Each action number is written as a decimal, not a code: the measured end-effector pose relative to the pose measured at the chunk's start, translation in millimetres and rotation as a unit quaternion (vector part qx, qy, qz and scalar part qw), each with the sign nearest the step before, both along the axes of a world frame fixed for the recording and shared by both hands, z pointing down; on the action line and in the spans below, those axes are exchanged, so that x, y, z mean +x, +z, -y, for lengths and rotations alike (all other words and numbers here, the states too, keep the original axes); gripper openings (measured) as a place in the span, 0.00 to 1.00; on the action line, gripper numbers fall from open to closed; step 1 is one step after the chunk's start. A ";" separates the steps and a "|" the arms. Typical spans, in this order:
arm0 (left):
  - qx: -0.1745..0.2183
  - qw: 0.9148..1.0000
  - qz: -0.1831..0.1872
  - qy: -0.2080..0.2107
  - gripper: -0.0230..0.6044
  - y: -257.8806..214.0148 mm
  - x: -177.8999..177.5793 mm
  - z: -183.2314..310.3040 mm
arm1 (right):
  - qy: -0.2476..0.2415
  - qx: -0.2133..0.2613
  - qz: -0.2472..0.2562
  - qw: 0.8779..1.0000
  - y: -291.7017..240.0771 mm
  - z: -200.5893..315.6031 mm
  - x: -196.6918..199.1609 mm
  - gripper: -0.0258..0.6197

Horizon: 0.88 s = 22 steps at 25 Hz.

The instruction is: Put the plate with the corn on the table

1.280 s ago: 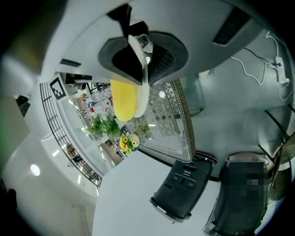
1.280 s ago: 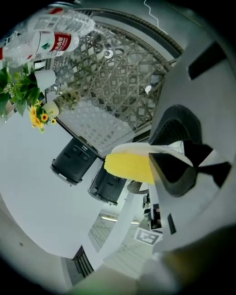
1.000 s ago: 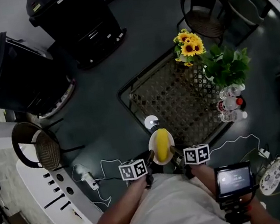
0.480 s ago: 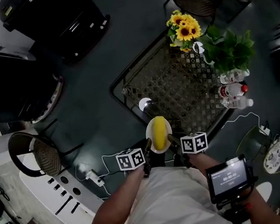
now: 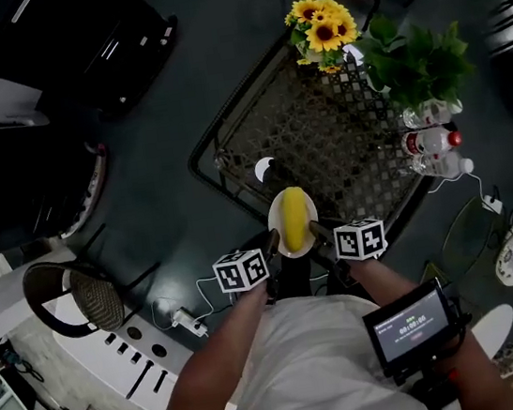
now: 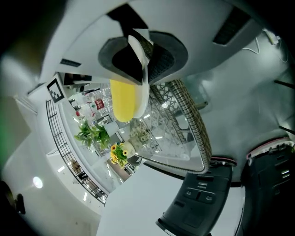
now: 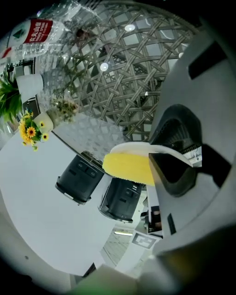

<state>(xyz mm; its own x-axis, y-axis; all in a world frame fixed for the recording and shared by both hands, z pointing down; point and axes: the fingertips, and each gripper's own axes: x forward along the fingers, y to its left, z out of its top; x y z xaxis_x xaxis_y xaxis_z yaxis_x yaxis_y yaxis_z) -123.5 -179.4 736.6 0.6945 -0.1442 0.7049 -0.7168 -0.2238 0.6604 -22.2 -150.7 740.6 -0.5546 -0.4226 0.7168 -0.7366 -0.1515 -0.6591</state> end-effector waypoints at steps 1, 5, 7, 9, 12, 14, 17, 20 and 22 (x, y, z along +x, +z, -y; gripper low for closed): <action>0.003 1.000 0.002 0.008 0.10 1.8 3.5 4.3 | 0.009 0.001 0.000 1.000 1.7 2.7 3.2 0.13; 0.016 0.999 0.008 0.039 0.10 7.0 18.6 24.2 | 0.046 0.002 -0.004 0.999 7.7 15.9 16.3 0.13; 0.021 0.999 0.008 0.048 0.10 8.7 27.0 34.9 | 0.060 0.004 -0.011 0.998 10.9 24.9 24.6 0.13; 0.024 0.998 0.009 0.052 0.10 10.3 34.5 42.9 | 0.069 0.006 -0.018 0.997 12.7 32.6 32.1 0.13; 0.027 0.998 0.013 0.055 0.10 14.3 42.8 51.2 | 0.076 0.009 -0.030 0.997 15.1 40.8 41.1 0.13; 0.030 0.998 0.018 0.057 0.11 16.7 48.1 58.1 | 0.082 0.011 -0.035 0.996 17.3 46.7 46.6 0.13; 0.035 0.997 0.021 0.063 0.11 18.3 59.1 69.7 | 0.096 0.014 -0.041 0.994 21.1 55.6 56.8 0.13; 0.042 0.996 0.023 0.073 0.11 21.0 72.6 81.0 | 0.108 0.018 -0.048 0.993 24.2 64.9 68.7 0.13; 0.045 0.995 0.025 0.082 0.11 23.6 82.3 87.9 | 0.117 0.019 -0.054 0.992 26.4 70.3 77.4 0.13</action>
<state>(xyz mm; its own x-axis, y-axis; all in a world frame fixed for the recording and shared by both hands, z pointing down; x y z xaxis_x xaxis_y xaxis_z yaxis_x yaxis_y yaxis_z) -41.2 -267.4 760.3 0.6782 -0.0963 0.7286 -0.6972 -0.3977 0.5964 55.2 -221.0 767.0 -0.3595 -0.5589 0.7473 -0.7509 -0.3021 -0.5872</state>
